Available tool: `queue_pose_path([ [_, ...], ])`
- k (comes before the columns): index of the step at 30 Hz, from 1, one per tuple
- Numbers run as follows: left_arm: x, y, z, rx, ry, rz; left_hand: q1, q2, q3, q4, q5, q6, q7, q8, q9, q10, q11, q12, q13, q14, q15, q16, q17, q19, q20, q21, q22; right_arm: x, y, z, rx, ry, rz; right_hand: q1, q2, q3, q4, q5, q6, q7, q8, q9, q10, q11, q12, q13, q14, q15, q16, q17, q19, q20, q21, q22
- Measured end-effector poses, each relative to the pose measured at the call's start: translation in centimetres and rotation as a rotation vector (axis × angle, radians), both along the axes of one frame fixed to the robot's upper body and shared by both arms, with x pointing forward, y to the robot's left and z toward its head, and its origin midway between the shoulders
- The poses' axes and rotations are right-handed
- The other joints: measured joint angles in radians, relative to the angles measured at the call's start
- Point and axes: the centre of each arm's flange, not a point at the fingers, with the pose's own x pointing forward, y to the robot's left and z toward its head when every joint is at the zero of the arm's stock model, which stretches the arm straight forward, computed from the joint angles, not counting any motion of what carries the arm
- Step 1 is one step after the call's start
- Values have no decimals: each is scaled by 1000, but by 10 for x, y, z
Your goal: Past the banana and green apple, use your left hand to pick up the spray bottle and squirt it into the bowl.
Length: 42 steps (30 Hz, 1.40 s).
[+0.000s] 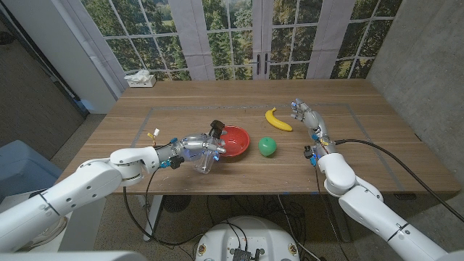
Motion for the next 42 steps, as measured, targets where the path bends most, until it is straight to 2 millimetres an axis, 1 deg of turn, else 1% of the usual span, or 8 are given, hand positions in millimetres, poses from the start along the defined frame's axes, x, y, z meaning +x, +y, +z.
queue_pose_path([
  [8,-1,0,0,-8,-1,-3,0,0,0,0,0,-4,17,13,19,-10,-1,8,9,0,0,8,-7,-1,1,3,5,-2,0,-2,1,0,0,0,0,6,-6,0,0,0,0,0,0,0,0,-4,0,0,0,0,4,4,-1,0],
  [15,-3,-1,-1,-17,-3,-1,1,-1,1,-1,0,-17,-47,39,53,-26,9,19,22,0,0,8,-14,-1,1,3,5,-5,-1,-2,3,-6,-6,0,0,6,-5,0,0,0,0,0,0,0,0,-5,0,0,0,0,4,4,-8,0],
  [23,-2,-2,-1,-20,-5,6,5,-5,3,-3,6,-22,-62,91,124,-41,16,32,40,0,0,15,-17,-1,1,3,8,-5,-2,-2,2,-4,-9,0,0,5,-5,0,0,0,0,0,0,0,0,-5,0,0,0,0,4,4,-8,0],
  [25,-2,-2,0,-19,-4,8,5,-5,3,-3,8,-11,-63,125,164,-47,10,38,46,0,0,15,-16,-1,1,3,8,-4,-2,-2,1,-2,-8,0,0,5,-5,0,0,0,0,0,0,0,0,-5,0,0,0,0,4,4,-8,0],
  [27,-2,-2,1,-18,-5,8,5,-5,3,-3,8,50,-63,204,238,-46,10,44,46,0,0,15,-16,-1,1,3,7,-4,-2,0,0,-3,-7,0,0,5,-5,0,0,0,0,0,0,0,0,-5,0,0,0,0,4,4,-8,0],
  [31,-1,-2,1,-15,-1,8,5,-5,3,-3,8,148,-20,329,348,-46,10,55,44,0,0,15,-26,-1,1,3,-3,-2,-3,1,0,-1,-9,0,0,5,-5,0,0,0,0,0,0,0,0,-5,0,0,0,0,7,0,-8,0],
  [38,2,-4,3,-12,4,12,5,-5,3,-3,8,365,-10,469,408,-46,10,70,44,0,0,23,-21,1,-1,4,-8,2,-4,1,1,11,-6,0,0,5,-5,0,0,0,0,0,0,0,0,-5,0,0,0,0,7,0,-15,0],
  [42,3,-5,4,-12,8,12,10,-10,10,-4,8,491,-22,510,399,-37,20,70,27,0,0,23,-21,-3,-4,4,-5,3,-5,1,2,14,-7,0,0,5,-5,0,0,0,0,0,0,0,0,-5,0,0,0,0,7,0,-15,0],
])
